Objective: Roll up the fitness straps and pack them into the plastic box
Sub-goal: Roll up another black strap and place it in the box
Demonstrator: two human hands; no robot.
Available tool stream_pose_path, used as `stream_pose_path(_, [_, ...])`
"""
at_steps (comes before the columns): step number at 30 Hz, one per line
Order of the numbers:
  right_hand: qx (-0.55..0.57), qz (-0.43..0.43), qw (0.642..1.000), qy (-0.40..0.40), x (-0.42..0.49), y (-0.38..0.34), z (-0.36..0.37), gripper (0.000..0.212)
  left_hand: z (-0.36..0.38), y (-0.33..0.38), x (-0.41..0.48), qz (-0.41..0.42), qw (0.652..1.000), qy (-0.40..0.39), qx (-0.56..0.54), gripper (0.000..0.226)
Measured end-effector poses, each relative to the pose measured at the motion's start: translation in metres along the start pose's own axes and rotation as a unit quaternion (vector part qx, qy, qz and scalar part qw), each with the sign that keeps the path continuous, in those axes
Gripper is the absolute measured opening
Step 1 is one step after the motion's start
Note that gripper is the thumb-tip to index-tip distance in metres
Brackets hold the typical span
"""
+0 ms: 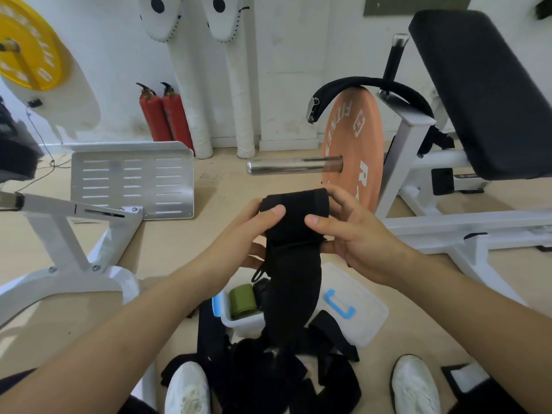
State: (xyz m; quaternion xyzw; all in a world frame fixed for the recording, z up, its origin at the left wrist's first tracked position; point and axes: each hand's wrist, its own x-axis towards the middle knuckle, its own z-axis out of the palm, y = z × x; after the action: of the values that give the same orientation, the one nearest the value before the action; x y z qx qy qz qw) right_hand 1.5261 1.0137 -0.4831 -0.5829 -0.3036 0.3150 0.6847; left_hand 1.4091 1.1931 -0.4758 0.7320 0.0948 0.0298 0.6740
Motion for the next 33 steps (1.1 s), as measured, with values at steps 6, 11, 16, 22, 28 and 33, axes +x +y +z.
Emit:
stream_pose_path(6, [-0.146,-0.08,0.986,-0.018,-0.004,0.008,0.002,0.045,0.011,-0.003,-0.002,-0.014,0.998,0.016,-0.056,0.051])
stream_pose_path(11, [-0.234,-0.134,0.963,-0.025,-0.008,0.02,0.012,0.054,0.014,-0.005,-0.002,-0.001,0.993,0.032,-0.111,0.031])
stream_pose_path(16, [-0.231,-0.115,0.966,-0.015,-0.008,0.017,0.01,0.06,0.007,-0.005,-0.001,0.046,0.993,0.029,-0.103,0.041])
stream_pose_path(22, [-0.05,0.007,0.995,0.089,-0.001,0.001,0.007,0.046,0.007,-0.01,-0.001,0.096,0.993,0.015,-0.064,0.062])
stream_pose_path(28, [0.061,0.098,0.993,0.011,-0.007,0.003,0.01,0.044,0.01,-0.01,-0.003,0.146,0.989,-0.027,-0.013,0.068])
stream_pose_path(33, [0.039,0.065,0.997,0.03,-0.009,0.007,0.013,0.039,0.011,-0.01,0.001,0.112,0.992,-0.061,0.015,0.072])
